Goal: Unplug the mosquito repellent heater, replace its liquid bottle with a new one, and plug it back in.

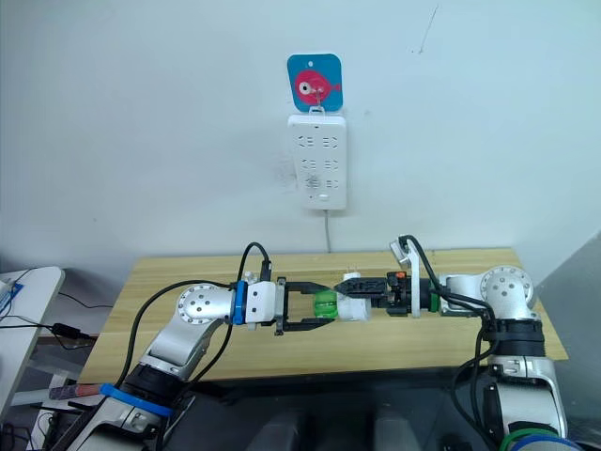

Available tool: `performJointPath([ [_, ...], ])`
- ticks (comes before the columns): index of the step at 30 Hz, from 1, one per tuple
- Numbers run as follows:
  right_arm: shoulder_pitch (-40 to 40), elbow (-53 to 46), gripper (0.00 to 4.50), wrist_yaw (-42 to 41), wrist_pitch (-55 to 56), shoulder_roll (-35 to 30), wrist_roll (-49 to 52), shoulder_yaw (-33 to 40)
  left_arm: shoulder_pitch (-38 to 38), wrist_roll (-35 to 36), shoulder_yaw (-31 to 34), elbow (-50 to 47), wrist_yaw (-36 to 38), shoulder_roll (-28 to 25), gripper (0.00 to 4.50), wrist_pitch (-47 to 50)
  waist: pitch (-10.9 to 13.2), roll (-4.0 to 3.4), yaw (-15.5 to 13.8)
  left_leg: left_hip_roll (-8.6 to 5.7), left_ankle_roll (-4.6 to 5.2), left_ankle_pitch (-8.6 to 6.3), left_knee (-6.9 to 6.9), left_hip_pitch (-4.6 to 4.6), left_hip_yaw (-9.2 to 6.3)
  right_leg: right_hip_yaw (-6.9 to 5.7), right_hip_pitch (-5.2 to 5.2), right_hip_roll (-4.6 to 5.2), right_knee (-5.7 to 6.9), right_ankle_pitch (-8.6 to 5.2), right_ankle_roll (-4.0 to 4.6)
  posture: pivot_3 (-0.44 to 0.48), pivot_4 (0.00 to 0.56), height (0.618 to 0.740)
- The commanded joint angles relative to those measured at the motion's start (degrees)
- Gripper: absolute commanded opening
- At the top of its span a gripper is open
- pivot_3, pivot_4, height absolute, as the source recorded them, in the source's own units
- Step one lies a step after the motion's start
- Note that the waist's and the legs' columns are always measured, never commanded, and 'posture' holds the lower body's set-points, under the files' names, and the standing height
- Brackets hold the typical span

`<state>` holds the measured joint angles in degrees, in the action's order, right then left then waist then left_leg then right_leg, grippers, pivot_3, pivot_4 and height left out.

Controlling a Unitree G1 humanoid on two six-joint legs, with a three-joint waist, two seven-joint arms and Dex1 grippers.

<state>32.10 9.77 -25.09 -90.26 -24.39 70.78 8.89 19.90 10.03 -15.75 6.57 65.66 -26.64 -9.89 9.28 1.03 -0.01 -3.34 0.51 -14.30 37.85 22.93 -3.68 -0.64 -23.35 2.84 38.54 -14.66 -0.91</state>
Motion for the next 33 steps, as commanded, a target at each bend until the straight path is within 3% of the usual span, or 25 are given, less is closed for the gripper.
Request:
performJointPath([
  [1,-0.77,-4.04,4.46,-3.50,-1.79,-0.65,0.56,-0.78,0.41,-0.65,0.47,0.05,-1.12,0.06,2.26,-0.24,0.00,0.00,0.00,0.00,0.00,0.00,0.00,0.00,0.00,0.00,0.00,0.00,0.00,0.00,0.00,0.035,0.113,0.740],
  [7,-0.79,-3.70,4.46,-3.88,-2.15,0.02,-0.67,0.17,0.44,-0.59,0.48,0.05,-1.03,0.07,2.26,-0.27,0.00,0.00,0.01,0.00,0.00,0.00,0.01,-0.01,0.00,0.00,0.00,0.00,0.01,-0.02,-0.04,0.034,0.116,0.740],
  [12,-1.16,-4.19,2.99,-4.91,-2.24,-0.39,-1.42,0.18,0.52,-0.50,0.45,0.13,-0.92,0.11,2.26,-0.30,0.00,0.00,0.01,0.00,0.00,0.00,0.02,0.00,0.00,0.00,0.00,0.00,0.00,-0.01,-0.03,0.032,0.119,0.740],
  [18,-1.30,-4.41,3.00,-5.53,-1.85,-0.03,-2.57,0.58,0.06,0.33,0.01,-0.30,0.14,-0.04,2.26,1.04,0.00,0.00,0.02,0.00,0.00,0.00,0.02,-0.01,0.00,0.00,0.00,0.00,0.00,-0.01,-0.03,0.031,0.120,0.740],
  [22,-3.53,-10.91,3.00,-10.64,0.59,-3.18,-4.30,-4.11,-0.17,6.40,0.66,-3.77,1.97,-0.82,2.26,14.81,0.00,0.00,0.10,-0.01,0.00,0.00,0.02,0.00,-0.01,-0.01,0.00,0.00,0.00,-0.02,-0.04,0.029,0.123,0.740],
  [25,-6.00,-16.74,3.00,-17.25,5.45,-7.91,-7.80,-10.55,1.34,23.88,3.62,-8.50,3.71,-3.02,2.26,45.01,0.01,0.01,0.15,-0.02,0.02,-0.01,0.02,0.01,-0.04,-0.04,0.00,-0.01,-0.02,-0.16,-0.27,0.039,0.124,0.740],
  [27,-6.82,-18.22,3.00,-20.91,8.55,-10.04,-9.98,-13.54,2.53,31.09,4.55,-8.37,6.17,-5.22,2.26,57.89,0.01,0.01,0.41,0.00,0.02,-0.01,0.04,-0.01,-0.12,-0.11,0.03,-0.03,0.01,-0.23,-0.40,0.041,0.122,0.740],
  [33,-6.02,-15.31,3.00,-24.00,11.14,-9.99,-11.24,-13.25,3.38,31.92,6.11,-6.65,4.03,-4.43,2.26,60.24,0.02,0.02,0.36,0.06,0.00,0.00,0.12,-0.07,-0.16,-0.11,0.08,-0.13,0.04,-0.24,-0.41,0.037,0.122,0.740],
])
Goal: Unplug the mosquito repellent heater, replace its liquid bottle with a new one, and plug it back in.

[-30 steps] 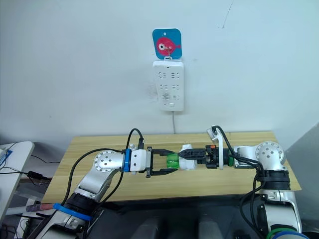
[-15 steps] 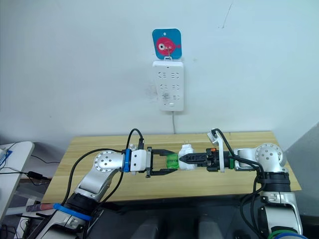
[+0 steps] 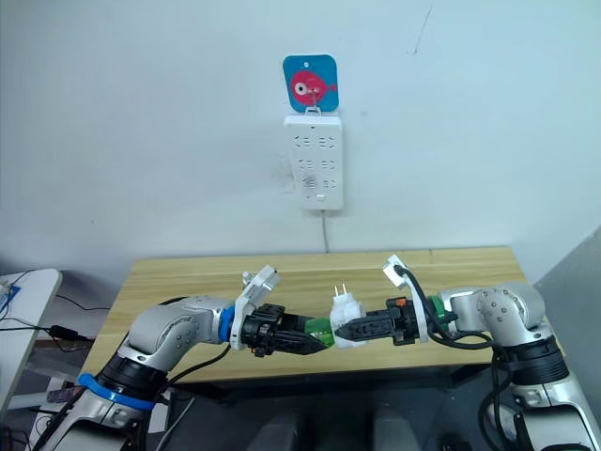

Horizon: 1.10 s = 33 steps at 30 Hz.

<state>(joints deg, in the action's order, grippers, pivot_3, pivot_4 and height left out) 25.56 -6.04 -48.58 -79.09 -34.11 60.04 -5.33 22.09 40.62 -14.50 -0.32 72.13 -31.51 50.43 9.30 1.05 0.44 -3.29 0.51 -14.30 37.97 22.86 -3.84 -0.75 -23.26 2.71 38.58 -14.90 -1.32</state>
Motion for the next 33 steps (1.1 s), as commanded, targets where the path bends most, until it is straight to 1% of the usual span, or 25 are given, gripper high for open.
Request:
performJointPath([
  [1,0.74,1.47,3.00,0.01,-0.51,0.37,0.00,2.05,0.93,0.48,4.91,-0.07,-3.35,1.02,2.26,-1.14,0.00,0.00,-0.14,-0.01,0.00,0.00,0.00,0.00,0.01,0.03,0.00,0.02,-0.01,0.00,0.01,0.035,0.121,0.740],
  [2,0.89,2.09,3.00,0.37,-0.87,0.80,0.28,2.75,0.72,-0.14,4.91,-0.28,-3.91,1.38,2.26,-1.85,0.00,0.00,-0.25,-0.02,-0.01,0.00,0.00,0.01,0.02,0.05,0.00,0.03,-0.02,0.01,0.01,0.035,0.121,0.740],
  [4,1.37,4.07,3.00,1.93,-2.24,2.21,1.26,5.27,-0.98,-1.90,4.04,-2.04,-3.68,0.79,2.99,-3.96,0.00,0.00,-0.40,-0.05,-0.01,0.00,-0.01,0.03,0.03,0.06,-0.01,0.10,-0.05,0.03,0.05,0.035,0.121,0.740],
  [5,1.65,4.99,3.00,2.75,-2.93,2.88,1.69,6.48,-1.92,-2.34,3.52,-3.24,-2.94,0.00,3.17,-4.65,0.00,0.00,-0.38,-0.06,-0.01,-0.01,-0.02,0.02,0.03,0.07,-0.01,0.13,-0.06,0.06,0.11,0.035,0.121,0.740],
  [6,1.99,5.80,3.00,3.60,-3.34,3.45,1.79,7.53,-2.88,-2.91,3.32,-4.40,-2.87,-0.72,3.49,-5.23,0.00,0.00,-0.34,-0.06,-0.02,-0.01,-0.05,0.04,0.05,0.10,-0.04,0.13,-0.06,0.18,0.31,0.032,0.119,0.740],
  [8,2.54,6.78,3.00,4.82,-3.96,4.22,1.72,9.12,-4.62,-3.40,3.38,-6.80,-2.53,-2.35,4.09,-5.99,0.00,0.00,-0.40,-0.07,-0.02,-0.02,-0.11,0.05,0.09,0.15,-0.08,0.16,-0.06,0.19,0.34,0.032,0.119,0.740],
  [9,3.05,7.91,3.00,6.01,-4.46,4.93,1.88,10.60,-6.02,-4.88,3.00,-8.49,-1.98,-3.94,4.42,-8.03,0.00,0.00,-0.42,-0.08,-0.02,-0.02,-0.12,0.05,0.08,0.14,-0.09,0.18,-0.06,0.19,0.34,0.032,0.119,0.740],
  [10,3.72,9.43,3.00,7.22,-4.92,5.55,1.97,12.16,-7.51,-6.78,2.74,-9.91,-1.68,-5.35,4.50,-10.86,0.00,0.00,-0.33,-0.08,-0.02,-0.02,-0.12,0.07,0.08,0.13,-0.10,0.19,-0.07,0.19,0.34,0.034,0.117,0.740],
  [11,4.30,10.66,3.00,8.06,-5.36,6.00,1.99,13.47,-8.91,-9.49,2.53,-10.65,-1.79,-6.32,4.50,-15.12,0.00,-0.01,-0.33,-0.08,-0.03,-0.02,-0.13,0.07,0.10,0.15,-0.12,0.19,-0.07,0.19,0.35,0.034,0.117,0.740],
  [12,4.75,11.59,3.00,8.75,-5.80,6.31,1.90,14.53,-10.07,-13.80,2.52,-10.26,-3.34,-6.12,4.50,-22.62,-0.01,-0.03,-0.46,-0.09,-0.03,-0.02,-0.14,0.07,0.11,0.16,-0.12,0.21,-0.07,0.19,0.36,0.038,0.116,0.740],
  [14,5.06,12.05,3.00,9.52,-6.71,6.65,1.66,15.65,-10.88,-21.46,2.88,-7.37,-7.96,-4.21,4.50,-36.52,-0.02,-0.05,-0.80,-0.12,-0.03,-0.02,-0.13,0.06,0.12,0.15,-0.10,0.26,-0.11,0.19,0.38,0.041,0.112,0.740],
  [16,5.21,12.06,3.00,9.89,-7.39,6.81,1.43,16.11,-10.52,-29.42,3.30,-2.28,-13.26,-1.73,4.50,-53.53,-0.06,-0.11,-1.61,-0.09,-0.03,-0.02,-0.13,0.08,0.13,0.09,-0.04,0.28,-0.32,0.30,0.53,0.048,0.110,0.740],
  [17,5.34,12.14,3.00,10.36,-7.73,7.02,1.21,16.35,-9.81,-35.95,3.16,1.39,-18.34,-1.10,4.50,-64.99,-0.07,-0.11,-1.92,-0.05,-0.03,-0.02,-0.15,0.08,0.13,0.04,-0.01,0.27,-0.54,0.42,0.57,0.048,0.110,0.740],
  [18,5.79,12.62,3.00,10.91,-8.27,7.50,1.12,16.64,-8.94,-44.32,2.68,5.19,-24.42,-1.45,4.50,-78.40,-0.07,-0.11,-2.06,-0.05,-0.03,-0.02,-0.15,0.12,0.15,0.04,0.01,0.27,-0.62,0.48,0.56,0.051,0.108,0.740],
  [19,6.23,12.90,3.00,11.53,-8.64,8.06,0.96,16.89,-8.04,-51.05,2.90,8.49,-30.40,-1.45,4.50,-88.50,-0.07,-0.11,-2.16,-0.06,-0.02,-0.02,-0.15,0.13,0.20,0.08,0.00,0.29,-0.68,0.53,0.53,0.051,0.108,0.740],
  [21,7.26,13.81,3.00,13.20,-9.26,9.44,0.47,17.59,-5.94,-61.78,3.87,13.28,-41.20,-1.27,4.50,-101.36,-0.08,-0.12,-2.47,-0.08,-0.01,-0.03,-0.16,0.18,0.29,0.15,-0.04,0.31,-0.73,0.57,0.52,0.052,0.106,0.740],
  [23,8.02,13.90,3.00,13.89,-9.88,10.25,0.54,18.04,-3.67,-69.52,4.06,16.14,-48.87,-1.10,4.50,-107.97,-0.08,-0.13,-2.59,-0.10,0.06,-0.07,-0.15,0.18,0.38,0.20,-0.07,0.34,-0.74,0.62,0.45,0.055,0.102,0.740],
  [25,8.75,14.04,3.00,14.51,-10.76,10.89,0.75,18.69,-1.80,-74.60,3.72,18.25,-54.46,-0.68,4.50,-111.35,-0.09,-0.14,-2.76,-0.11,0.10,-0.09,-0.16,0.19,0.43,0.23,-0.08,0.35,-0.72,0.68,0.35,0.058,0.102,0.740],
  [28,9.29,13.33,3.00,15.14,-11.58,11.51,0.34,18.52,0.87,-79.75,2.55,21.21,-60.62,0.22,4.50,-112.76,-0.11,-0.13,-2.84,-0.11,0.15,-0.12,-0.16,0.18,0.44,0.20,-0.10,0.34,-0.64,0.68,0.34,0.056,0.103,0.740],
  [33,10.25,13.58,3.00,16.19,-12.55,13.18,0.13,19.14,4.17,-84.71,-0.30,25.22,-66.68,1.28,4.50,-113.02,-0.11,-0.13,-2.69,-0.11,0.17,-0.12,-0.13,0.17,0.49,0.20,-0.12,0.32,-0.51,0.69,0.32,0.056,0.103,0.740],
])
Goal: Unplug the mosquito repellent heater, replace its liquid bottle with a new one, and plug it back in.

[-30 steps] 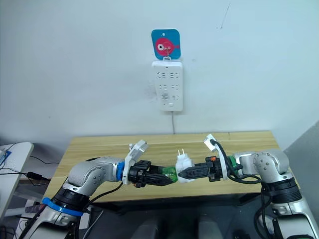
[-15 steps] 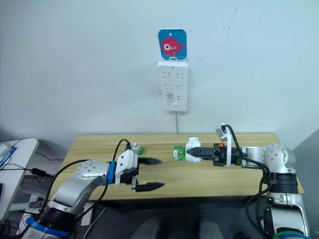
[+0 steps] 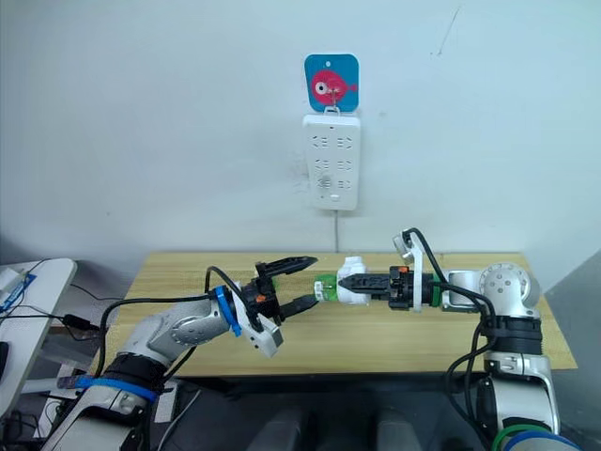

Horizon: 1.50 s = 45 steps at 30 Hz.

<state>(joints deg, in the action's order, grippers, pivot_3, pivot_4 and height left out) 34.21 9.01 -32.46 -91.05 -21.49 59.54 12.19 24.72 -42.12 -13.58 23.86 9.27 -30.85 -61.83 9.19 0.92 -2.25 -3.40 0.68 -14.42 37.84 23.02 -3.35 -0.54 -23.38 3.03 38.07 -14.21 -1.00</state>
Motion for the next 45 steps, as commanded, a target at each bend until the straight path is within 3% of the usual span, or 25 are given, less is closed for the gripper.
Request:
performJointPath([
  [1,1.77,-1.39,3.00,0.31,-0.76,0.84,0.65,1.89,1.95,-2.45,-1.67,1.45,-4.76,0.71,4.50,-0.81,-0.01,0.00,0.02,0.00,0.00,0.00,0.02,-0.01,0.01,-0.01,0.00,0.00,0.02,0.00,0.00,0.056,0.103,0.740],
  [7,2.28,-1.00,3.00,1.30,-1.35,1.72,0.57,3.41,3.59,-3.81,-4.16,2.42,-8.35,0.35,4.50,-1.59,-0.02,0.02,0.56,-0.01,0.00,0.01,0.05,-0.01,0.01,0.00,0.00,-0.01,0.05,0.02,-0.03,0.038,0.106,0.740],
  [10,1.96,-1.04,3.00,1.82,-1.43,2.03,0.55,3.92,3.78,-3.55,-4.75,1.96,-9.55,-0.08,3.91,-2.50,-0.02,0.01,0.77,-0.01,0.00,0.01,0.05,-0.01,0.02,0.00,0.00,-0.01,0.05,0.02,-0.03,0.033,0.109,0.740],
  [15,1.42,-1.31,3.00,2.15,-1.45,1.85,0.79,4.02,3.89,-1.94,-5.73,2.06,-8.84,-0.82,2.41,-3.33,-0.03,0.01,0.88,0.00,0.00,0.01,0.05,-0.03,0.02,0.00,0.00,-0.02,0.09,0.02,-0.03,0.031,0.111,0.740],
  [17,1.08,-1.95,3.00,1.55,-1.39,1.26,0.54,3.19,4.14,3.22,-6.90,3.31,-5.57,-0.80,2.30,-3.50,-0.03,0.01,0.90,-0.01,0.00,0.01,0.06,-0.04,0.03,0.01,0.00,-0.02,0.09,0.02,-0.03,0.031,0.111,0.740],
  [19,0.11,-3.85,3.00,-0.14,-0.66,-0.33,0.02,0.61,4.06,16.11,-9.72,3.23,2.47,-0.59,2.30,-0.90,-0.03,0.01,0.95,-0.01,0.01,0.01,0.08,-0.04,0.03,0.00,0.01,-0.02,0.09,0.02,-0.03,0.031,0.111,0.740],
  [22,-3.71,-10.78,3.00,-6.61,4.94,-6.41,-2.98,-8.90,2.93,44.19,-13.81,-6.77,24.35,-2.33,2.30,16.39,-0.02,0.01,0.96,-0.02,0.01,0.00,0.10,0.00,0.02,-0.01,0.01,0.00,0.03,0.02,-0.03,0.030,0.116,0.740],
  [25,-5.31,-11.49,3.00,-9.99,7.81,-8.65,-3.98,-11.57,2.49,59.90,-14.21,-15.49,40.82,-5.50,2.30,35.02,-0.02,0.02,1.54,0.00,0.06,-0.02,0.12,0.02,0.00,-0.01,0.03,-0.01,-0.02,0.01,-0.03,0.035,0.119,0.740],
  [28,-5.59,-10.99,3.00,-12.02,9.61,-9.68,-4.77,-12.57,3.69,83.13,-10.45,-23.05,49.61,-10.18,2.30,71.02,-0.02,0.01,2.68,0.04,0.07,0.00,0.13,-0.08,-0.03,-0.02,0.10,-0.09,0.06,0.00,-0.04,0.040,0.120,0.740],
  [30,-5.00,-10.61,3.00,-13.02,9.72,-9.58,-4.38,-12.42,7.24,94.78,-7.94,-20.31,53.12,-11.10,2.30,92.58,-0.01,0.01,3.13,0.09,0.16,0.06,0.17,-0.08,-0.10,-0.07,0.13,-0.21,0.08,-0.04,-0.11,0.045,0.120,0.740],
  [32,-4.13,-9.70,3.00,-13.42,9.20,-8.69,-3.31,-11.18,9.63,99.64,-5.93,-13.83,55.07,-9.50,2.30,105.50,-0.01,0.02,3.46,0.10,0.21,0.09,0.20,-0.13,-0.17,-0.13,0.18,-0.48,0.07,-0.22,-0.42,0.045,0.120,0.740],
  [35,-3.41,-9.15,3.00,-13.79,8.38,-7.92,-1.82,-10.05,10.75,101.95,-2.97,-6.90,57.78,-6.37,2.30,114.66,-0.02,0.01,3.70,0.14,0.21,0.10,0.21,-0.16,-0.18,-0.11,0.21,-0.75,0.08,-0.23,-0.43,0.041,0.120,0.740],
  [41,-3.07,-8.31,3.00,-10.08,6.91,-6.37,-2.26,-8.41,9.56,97.03,-0.13,-7.49,57.82,-2.86,2.30,116.00,-0.01,0.02,3.55,0.18,0.18,0.09,0.13,-0.10,-0.19,0.10,0.12,-0.43,0.07,-0.03,-0.10,0.019,0.123,0.740],
  [45,-2.71,-6.15,3.00,-5.56,6.00,-4.30,-2.94,-4.70,7.67,97.22,5.33,-9.79,54.50,-1.73,3.64,117.68,-0.01,0.02,3.60,0.14,0.16,0.10,0.14,-0.10,-0.20,0.10,0.12,-0.31,0.05,-0.02,-0.08,0.012,0.124,0.740],
])
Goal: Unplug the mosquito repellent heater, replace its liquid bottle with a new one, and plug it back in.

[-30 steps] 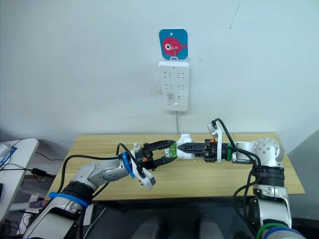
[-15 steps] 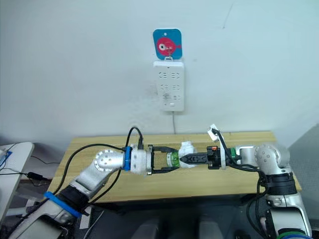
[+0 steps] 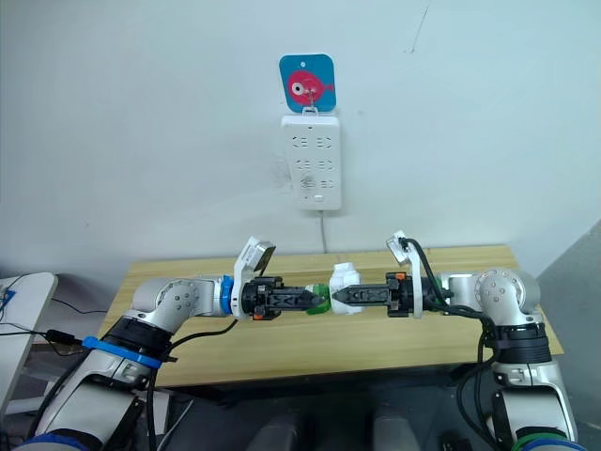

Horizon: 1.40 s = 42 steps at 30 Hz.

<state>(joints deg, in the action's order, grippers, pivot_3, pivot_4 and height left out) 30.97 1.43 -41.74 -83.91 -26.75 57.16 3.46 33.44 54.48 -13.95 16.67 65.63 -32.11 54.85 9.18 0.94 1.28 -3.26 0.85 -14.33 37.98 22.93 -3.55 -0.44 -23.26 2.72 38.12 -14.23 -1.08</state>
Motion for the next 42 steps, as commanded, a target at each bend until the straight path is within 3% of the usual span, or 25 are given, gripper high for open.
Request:
performJointPath([
  [1,0.88,2.35,3.00,5.22,-1.81,1.81,-0.27,5.83,-2.31,0.55,6.84,-4.33,-2.22,-1.07,3.93,1.38,0.00,0.00,0.14,0.00,-0.01,0.01,0.00,0.00,0.03,0.02,-0.01,0.02,0.00,0.01,0.01,0.014,0.124,0.740],
  [3,2.04,4.68,3.00,8.04,-3.01,3.41,0.28,9.86,-6.27,0.48,9.00,-8.92,-2.05,-3.75,4.47,2.66,0.00,-0.01,0.32,-0.04,-0.02,0.01,-0.02,0.00,0.10,0.05,-0.04,0.09,0.02,0.01,0.02,0.014,0.124,0.740],
  [6,2.87,5.86,3.00,10.55,-3.08,4.53,-0.36,12.59,-12.74,-3.24,10.35,-14.49,-1.57,-7.47,4.47,-0.58,-0.01,-0.02,0.47,-0.06,-0.03,0.00,-0.11,-0.01,0.16,0.09,-0.07,0.15,0.01,0.02,0.04,0.025,0.123,0.740],
  [8,3.72,7.19,3.00,12.49,-3.50,5.76,-0.29,14.96,-16.61,-9.92,10.25,-16.89,-2.40,-8.07,4.47,-9.87,-0.01,-0.03,0.18,-0.06,-0.03,0.00,-0.15,-0.02,0.17,0.09,-0.08,0.18,-0.01,0.02,0.04,0.034,0.122,0.740],
  [10,4.45,7.98,3.00,13.62,-4.30,6.67,-0.10,16.60,-19.51,-22.91,8.39,-17.35,-5.70,-6.81,4.47,-29.00,-0.01,-0.03,-0.25,-0.07,-0.03,0.00,-0.14,-0.01,0.17,0.06,-0.07,0.21,-0.04,0.03,0.05,0.045,0.120,0.740],
  [12,5.02,8.19,3.00,14.22,-5.16,7.33,-0.05,17.23,-20.51,-38.45,5.66,-15.17,-10.01,-5.30,4.47,-54.88,-0.02,-0.04,-1.26,-0.10,-0.08,0.02,-0.14,-0.01,0.23,0.05,-0.06,0.27,-0.10,0.10,0.17,0.045,0.120,0.740],
  [15,5.84,8.39,3.00,14.77,-6.02,8.29,-0.30,17.50,-18.26,-59.41,2.22,-8.94,-20.99,-5.02,4.47,-85.96,-0.03,-0.05,-2.72,-0.10,-0.13,0.06,-0.13,0.02,0.32,0.09,-0.07,0.33,-0.26,0.19,0.30,0.054,0.118,0.740],
  [19,7.39,9.01,3.00,15.39,-6.94,9.40,-0.33,18.42,-14.25,-76.39,3.61,-1.47,-38.04,-3.80,4.47,-106.24,-0.06,-0.10,-3.44,-0.12,-0.11,0.05,-0.13,0.05,0.37,0.11,-0.08,0.37,-0.33,0.24,0.25,0.065,0.114,0.740],
  [22,8.10,8.72,3.00,15.61,-7.81,9.97,-0.01,18.79,-12.78,-83.36,3.06,1.81,-45.54,-3.12,4.47,-112.10,-0.07,-0.10,-3.51,-0.13,-0.08,0.04,-0.14,0.08,0.39,0.11,-0.15,0.36,-0.22,0.29,0.16,0.069,0.112,0.740],
  [27,9.06,8.10,3.00,16.48,-8.59,11.44,1.57,18.69,-9.53,-93.31,1.17,5.00,-55.69,-0.28,4.47,-113.71,-0.07,-0.10,-3.46,-0.12,-0.08,0.04,-0.15,0.12,0.39,0.04,-0.24,0.32,-0.04,0.28,0.15,0.067,0.110,0.740],
  [38,8.84,7.00,3.00,19.71,-8.59,12.62,5.17,18.37,-5.48,-99.48,-2.80,7.17,-64.60,1.65,4.47,-112.43,-0.09,-0.08,-2.74,-0.14,-0.05,0.07,-0.05,0.06,0.43,-0.06,-0.17,0.28,0.03,0.33,0.06,0.054,0.111,0.740],
  [42,8.19,6.48,3.00,20.85,-8.59,12.51,6.18,18.19,-4.73,-99.27,-3.72,7.75,-65.08,1.17,3.61,-112.31,-0.09,-0.08,-2.71,-0.13,-0.05,0.07,-0.05,0.06,0.43,-0.05,-0.17,0.28,0.04,0.33,0.06,0.054,0.111,0.740],
])
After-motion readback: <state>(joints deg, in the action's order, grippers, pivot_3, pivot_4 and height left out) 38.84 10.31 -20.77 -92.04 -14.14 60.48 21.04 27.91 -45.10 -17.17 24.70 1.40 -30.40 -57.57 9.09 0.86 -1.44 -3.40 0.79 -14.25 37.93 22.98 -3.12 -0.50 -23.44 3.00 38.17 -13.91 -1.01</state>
